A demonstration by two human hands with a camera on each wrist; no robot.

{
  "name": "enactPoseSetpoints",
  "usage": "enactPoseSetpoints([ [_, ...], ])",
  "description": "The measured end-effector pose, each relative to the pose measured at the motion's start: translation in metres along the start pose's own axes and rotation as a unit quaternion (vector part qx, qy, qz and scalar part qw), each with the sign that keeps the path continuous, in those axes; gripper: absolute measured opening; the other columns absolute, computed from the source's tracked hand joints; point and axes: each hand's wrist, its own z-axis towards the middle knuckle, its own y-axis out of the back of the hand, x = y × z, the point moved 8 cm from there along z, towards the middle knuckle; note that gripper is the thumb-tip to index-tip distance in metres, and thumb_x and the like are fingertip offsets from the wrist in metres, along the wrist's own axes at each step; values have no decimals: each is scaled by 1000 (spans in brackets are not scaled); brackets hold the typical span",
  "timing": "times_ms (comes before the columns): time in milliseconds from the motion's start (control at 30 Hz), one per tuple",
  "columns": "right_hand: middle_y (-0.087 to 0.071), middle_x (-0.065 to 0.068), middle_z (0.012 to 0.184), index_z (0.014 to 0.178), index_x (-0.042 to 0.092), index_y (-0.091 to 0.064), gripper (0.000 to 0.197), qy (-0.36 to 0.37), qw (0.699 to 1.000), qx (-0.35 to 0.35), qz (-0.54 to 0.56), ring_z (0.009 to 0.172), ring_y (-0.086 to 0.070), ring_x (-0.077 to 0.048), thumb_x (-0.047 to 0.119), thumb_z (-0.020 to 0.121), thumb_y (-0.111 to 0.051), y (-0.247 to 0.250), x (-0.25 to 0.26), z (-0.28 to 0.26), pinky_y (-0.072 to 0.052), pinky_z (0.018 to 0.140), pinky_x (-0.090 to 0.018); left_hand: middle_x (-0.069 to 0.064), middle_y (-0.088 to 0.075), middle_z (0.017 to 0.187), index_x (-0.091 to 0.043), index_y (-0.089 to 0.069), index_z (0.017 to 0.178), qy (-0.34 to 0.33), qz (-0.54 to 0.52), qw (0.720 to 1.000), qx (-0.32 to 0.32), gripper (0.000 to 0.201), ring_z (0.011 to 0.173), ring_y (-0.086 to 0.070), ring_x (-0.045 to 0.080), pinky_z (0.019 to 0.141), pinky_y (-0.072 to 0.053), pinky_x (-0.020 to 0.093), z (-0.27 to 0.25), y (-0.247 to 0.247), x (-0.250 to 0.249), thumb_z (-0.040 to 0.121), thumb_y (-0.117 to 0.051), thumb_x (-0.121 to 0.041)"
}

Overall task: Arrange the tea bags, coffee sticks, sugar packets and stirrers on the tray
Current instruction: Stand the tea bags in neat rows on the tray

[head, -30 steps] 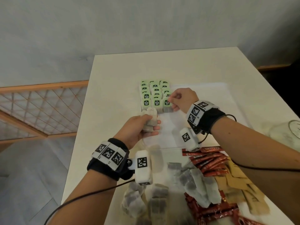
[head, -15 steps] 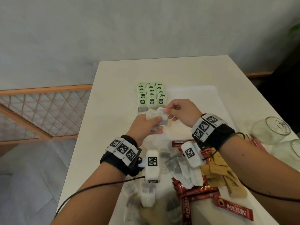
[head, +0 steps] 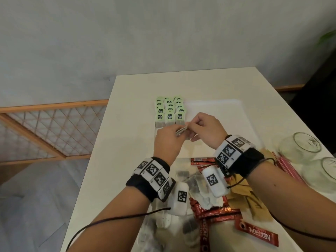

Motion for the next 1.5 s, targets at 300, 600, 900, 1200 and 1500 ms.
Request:
enactPoseSetpoints([
  [300, -65, 1, 73, 87, 14, -69, 7, -5, 996, 68, -65, 57, -59, -11, 22, 88, -69, -7, -31, 24, -53, 59, -27, 7, -62, 61, 2, -69, 81, 139, -140, 979, 58, 21, 51, -58, 15, 66, -59, 42, 7, -8, 47, 88, -66, -18],
  [600, -68, -1, 77, 82, 18, -71, 6, -35, 981, 89, -170, 59, -58, -10, 22, 86, -71, -43, -46, 78, -51, 56, -21, 19, -71, 104, 2, -61, 110, 285, -301, 898, 147, 19, 71, -67, 18, 71, -62, 32, 19, -3, 100, 100, -49, -9],
  [900, -64, 10, 78, 85, 16, -75, 8, 60, 972, 64, -220, 69, -53, 2, 23, 84, -73, -84, -8, 119, -35, 60, -5, 14, -74, 102, -4, -66, 115, 259, -339, 904, 36, 26, 87, -71, 20, 78, -61, 30, 43, 42, 140, 103, -48, -19],
  [1200, -67, 5, 83, 90, 17, -73, 14, 45, 988, 26, -148, 71, -55, -3, 29, 83, -73, -72, -4, 114, -41, 62, -9, 11, -76, 93, -7, -72, 97, 226, -337, 914, 29, 16, 86, -73, 18, 73, -60, 27, 38, 39, 129, 97, -59, -16],
  [1500, -70, -2, 82, 88, 19, -73, 8, 45, 995, 75, -49, 61, -58, -11, 26, 84, -74, -45, -5, 52, -47, 59, -19, 18, -75, 95, 1, -70, 108, 194, -351, 914, 60, 25, 82, -73, 25, 71, -61, 31, 25, 10, 83, 90, -70, -15],
])
